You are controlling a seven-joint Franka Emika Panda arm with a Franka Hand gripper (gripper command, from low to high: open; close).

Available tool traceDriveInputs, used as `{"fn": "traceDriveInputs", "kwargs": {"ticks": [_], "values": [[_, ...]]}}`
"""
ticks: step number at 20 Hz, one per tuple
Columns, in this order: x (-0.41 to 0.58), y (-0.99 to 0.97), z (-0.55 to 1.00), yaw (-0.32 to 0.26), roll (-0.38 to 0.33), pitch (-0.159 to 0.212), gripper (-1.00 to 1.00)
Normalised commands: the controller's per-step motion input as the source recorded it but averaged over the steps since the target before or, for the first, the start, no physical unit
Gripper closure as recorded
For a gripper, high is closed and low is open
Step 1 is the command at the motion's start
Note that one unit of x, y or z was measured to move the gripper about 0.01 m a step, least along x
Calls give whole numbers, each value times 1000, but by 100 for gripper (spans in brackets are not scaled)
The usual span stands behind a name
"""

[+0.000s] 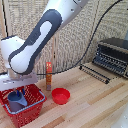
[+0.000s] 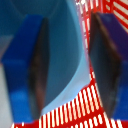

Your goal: Observe the blue drinking vessel close to you. Point your gripping mechanism towards the blue drinking vessel. Softly grip the blue drinking vessel using your gripping mechanism. Move your gripping mechanism and the blue drinking vessel above the receptacle. Let go of the blue drinking vessel into the receptacle.

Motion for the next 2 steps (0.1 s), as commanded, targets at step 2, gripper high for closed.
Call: {"fn": "traceDriveInputs", "kwargs": {"ticks": [2], "values": [[164, -99, 590, 0, 31, 59, -100]]}}
